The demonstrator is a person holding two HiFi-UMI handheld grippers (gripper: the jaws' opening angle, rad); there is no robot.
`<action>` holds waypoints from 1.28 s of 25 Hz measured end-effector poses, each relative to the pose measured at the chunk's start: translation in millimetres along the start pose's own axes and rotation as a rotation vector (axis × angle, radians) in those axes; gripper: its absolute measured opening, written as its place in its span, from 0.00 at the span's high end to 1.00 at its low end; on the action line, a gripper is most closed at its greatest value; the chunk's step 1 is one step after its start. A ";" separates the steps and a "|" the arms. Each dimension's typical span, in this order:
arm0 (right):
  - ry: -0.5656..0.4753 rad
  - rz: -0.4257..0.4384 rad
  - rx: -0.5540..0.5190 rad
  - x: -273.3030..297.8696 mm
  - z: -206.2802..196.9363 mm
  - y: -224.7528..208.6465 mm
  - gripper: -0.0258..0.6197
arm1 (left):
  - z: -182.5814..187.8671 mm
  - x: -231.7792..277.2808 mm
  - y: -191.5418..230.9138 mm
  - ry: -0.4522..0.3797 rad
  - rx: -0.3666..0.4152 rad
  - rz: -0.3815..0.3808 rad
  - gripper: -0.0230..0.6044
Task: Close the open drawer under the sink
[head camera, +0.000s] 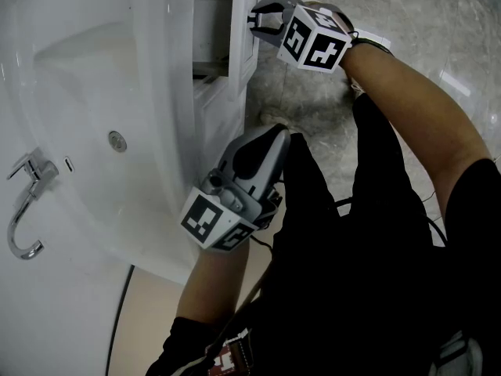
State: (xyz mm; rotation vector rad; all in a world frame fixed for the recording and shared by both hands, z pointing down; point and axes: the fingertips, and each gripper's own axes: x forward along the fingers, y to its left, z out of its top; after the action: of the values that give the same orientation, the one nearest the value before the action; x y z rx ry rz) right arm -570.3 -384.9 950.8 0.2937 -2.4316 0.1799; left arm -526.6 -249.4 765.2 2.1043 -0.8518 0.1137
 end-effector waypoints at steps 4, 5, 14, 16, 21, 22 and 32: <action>0.000 0.001 -0.005 6.3 3.1 -0.6 0.75 | -0.8 0.7 0.9 -0.001 0.001 0.002 0.96; -0.002 0.000 -0.005 7.3 3.6 -0.8 0.75 | -1.1 0.9 1.2 0.001 0.005 0.003 0.96; -0.004 0.005 -0.016 12.7 8.9 -1.5 0.75 | -4.2 1.4 0.1 0.006 0.001 -0.005 0.96; -0.007 0.002 -0.016 13.3 9.7 -1.2 0.75 | -5.2 1.6 -1.4 0.006 0.006 -0.006 0.96; -0.006 0.007 -0.022 18.8 14.6 -2.9 0.75 | -4.6 0.0 0.0 0.008 0.005 -0.011 0.96; -0.006 0.007 -0.022 19.6 15.1 -2.6 0.75 | -4.9 -0.6 -0.6 0.009 -0.001 -0.017 0.96; -0.008 0.006 -0.033 29.5 24.7 -1.6 0.75 | -3.2 -4.6 1.8 0.001 0.000 -0.019 0.96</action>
State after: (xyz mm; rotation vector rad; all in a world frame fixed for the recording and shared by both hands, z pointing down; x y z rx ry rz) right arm -607.1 -396.3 951.0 0.2727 -2.4413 0.1416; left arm -530.5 -245.4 766.8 2.1113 -0.8311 0.1048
